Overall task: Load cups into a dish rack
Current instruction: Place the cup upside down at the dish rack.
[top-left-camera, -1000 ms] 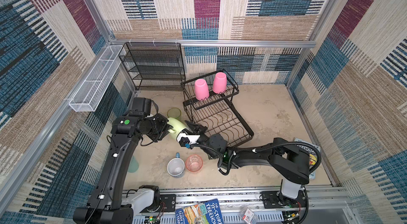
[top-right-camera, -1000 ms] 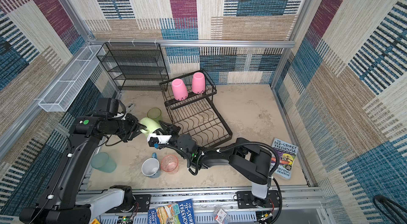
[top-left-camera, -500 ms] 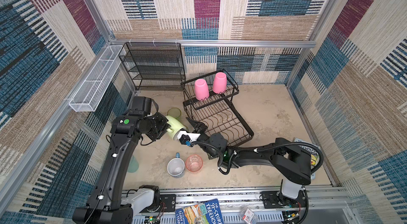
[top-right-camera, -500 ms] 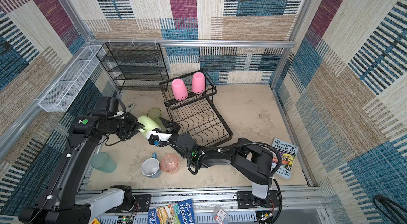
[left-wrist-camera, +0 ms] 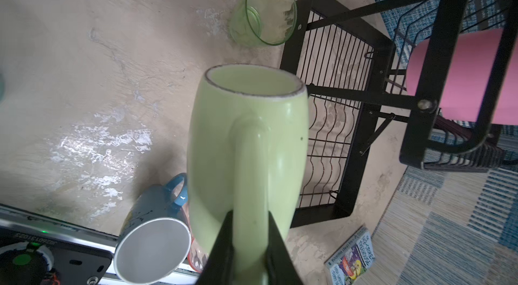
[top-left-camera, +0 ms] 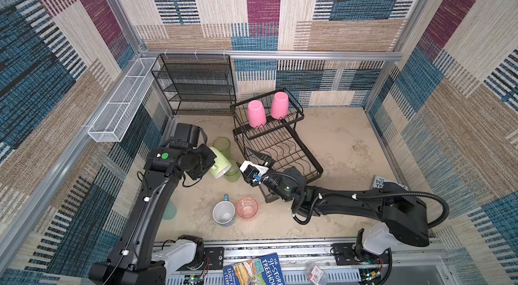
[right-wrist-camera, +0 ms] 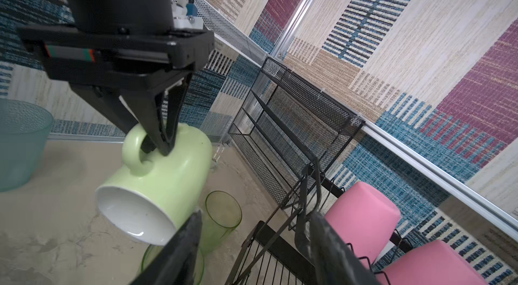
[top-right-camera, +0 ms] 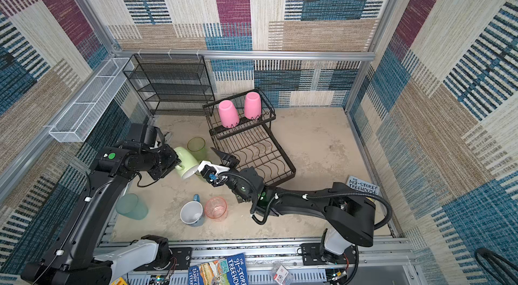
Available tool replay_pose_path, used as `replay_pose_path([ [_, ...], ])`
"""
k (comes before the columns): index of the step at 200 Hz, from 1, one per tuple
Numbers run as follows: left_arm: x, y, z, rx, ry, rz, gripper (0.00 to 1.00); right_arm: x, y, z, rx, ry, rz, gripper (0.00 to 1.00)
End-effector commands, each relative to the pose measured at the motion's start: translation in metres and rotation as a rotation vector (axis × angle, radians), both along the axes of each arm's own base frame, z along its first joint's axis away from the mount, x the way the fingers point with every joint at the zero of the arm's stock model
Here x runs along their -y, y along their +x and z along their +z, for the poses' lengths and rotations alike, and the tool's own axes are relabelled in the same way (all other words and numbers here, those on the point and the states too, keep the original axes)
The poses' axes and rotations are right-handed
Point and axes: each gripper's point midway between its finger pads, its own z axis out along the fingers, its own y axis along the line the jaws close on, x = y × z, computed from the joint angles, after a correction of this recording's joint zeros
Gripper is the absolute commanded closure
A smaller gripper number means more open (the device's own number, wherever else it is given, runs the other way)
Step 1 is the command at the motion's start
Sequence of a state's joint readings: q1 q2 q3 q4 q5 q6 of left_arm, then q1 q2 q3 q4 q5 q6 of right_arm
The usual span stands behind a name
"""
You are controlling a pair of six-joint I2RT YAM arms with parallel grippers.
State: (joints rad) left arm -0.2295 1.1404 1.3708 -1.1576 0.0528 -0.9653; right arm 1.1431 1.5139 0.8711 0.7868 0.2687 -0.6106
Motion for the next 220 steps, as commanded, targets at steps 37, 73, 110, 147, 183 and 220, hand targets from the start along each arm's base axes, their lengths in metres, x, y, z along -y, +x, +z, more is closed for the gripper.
replay_pose_path([
  [37, -0.006, 0.003, 0.018, 0.143, 0.250, -0.032, 1.00, 0.045, 0.004, 0.013, -0.272, 0.160, -0.002, 0.37],
  [73, 0.006, -0.003, 0.021, 0.205, 0.326, -0.078, 1.00, 0.095, 0.027, 0.031, -0.407, 0.283, -0.093, 0.37],
  [110, 0.033, -0.007, 0.024, 0.297, 0.389, -0.171, 1.00, 0.137, 0.045, 0.049, -0.491, 0.364, -0.188, 0.37],
  [147, 0.072, -0.010, 0.031, 0.427, 0.464, -0.303, 1.00, 0.171, 0.059, 0.049, -0.559, 0.430, -0.260, 0.39],
  [183, 0.122, -0.012, 0.025, 0.541, 0.486, -0.457, 1.00, 0.199, 0.065, 0.050, -0.571, 0.486, -0.311, 0.40],
  [220, 0.174, -0.010, 0.019, 0.667, 0.510, -0.578, 1.00, 0.213, 0.071, 0.058, -0.559, 0.509, -0.337, 0.40],
])
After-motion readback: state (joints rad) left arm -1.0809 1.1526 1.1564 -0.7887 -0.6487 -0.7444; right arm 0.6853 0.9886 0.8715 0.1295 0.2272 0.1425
